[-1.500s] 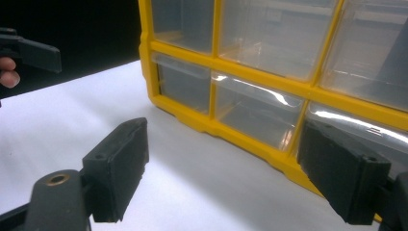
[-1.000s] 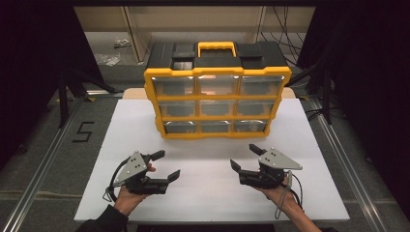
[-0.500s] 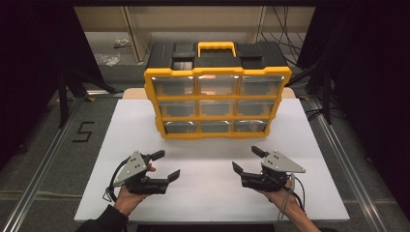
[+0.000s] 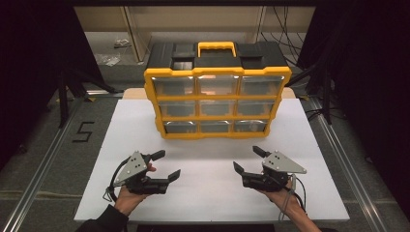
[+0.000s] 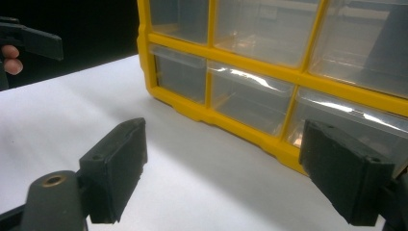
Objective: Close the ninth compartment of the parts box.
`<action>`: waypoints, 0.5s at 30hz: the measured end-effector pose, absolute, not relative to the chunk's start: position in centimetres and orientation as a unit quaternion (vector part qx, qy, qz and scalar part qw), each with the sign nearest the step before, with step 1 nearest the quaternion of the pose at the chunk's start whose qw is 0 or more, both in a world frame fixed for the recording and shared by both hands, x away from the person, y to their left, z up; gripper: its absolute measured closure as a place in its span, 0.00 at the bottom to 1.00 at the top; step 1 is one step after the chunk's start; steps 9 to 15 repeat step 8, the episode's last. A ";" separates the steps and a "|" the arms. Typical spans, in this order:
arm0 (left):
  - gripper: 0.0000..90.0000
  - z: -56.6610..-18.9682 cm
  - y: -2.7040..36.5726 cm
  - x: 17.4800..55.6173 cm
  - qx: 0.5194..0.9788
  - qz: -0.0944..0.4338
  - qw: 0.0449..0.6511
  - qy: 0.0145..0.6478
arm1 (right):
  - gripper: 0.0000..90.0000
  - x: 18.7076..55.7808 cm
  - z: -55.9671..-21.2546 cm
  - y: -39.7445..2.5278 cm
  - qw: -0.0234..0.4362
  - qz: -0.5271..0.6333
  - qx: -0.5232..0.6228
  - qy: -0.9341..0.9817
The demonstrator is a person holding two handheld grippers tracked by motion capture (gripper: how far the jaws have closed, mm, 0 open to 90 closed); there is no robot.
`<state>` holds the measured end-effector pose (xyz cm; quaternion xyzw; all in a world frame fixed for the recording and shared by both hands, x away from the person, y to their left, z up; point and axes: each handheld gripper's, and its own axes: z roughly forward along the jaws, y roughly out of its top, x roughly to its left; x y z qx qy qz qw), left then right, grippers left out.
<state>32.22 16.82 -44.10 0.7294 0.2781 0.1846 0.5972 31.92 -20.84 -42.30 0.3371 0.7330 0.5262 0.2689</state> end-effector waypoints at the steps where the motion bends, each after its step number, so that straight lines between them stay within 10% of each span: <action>1: 0.17 -44.1 16.8 32.2 0.729 0.185 0.597 0.278 | 0.20 31.9 -42.3 -20.8 0.269 0.526 0.337 0.733; 15: 0.17 -44.1 16.8 32.2 0.730 0.185 0.597 0.278 | 0.20 31.9 -42.3 -20.9 0.271 0.525 0.336 0.733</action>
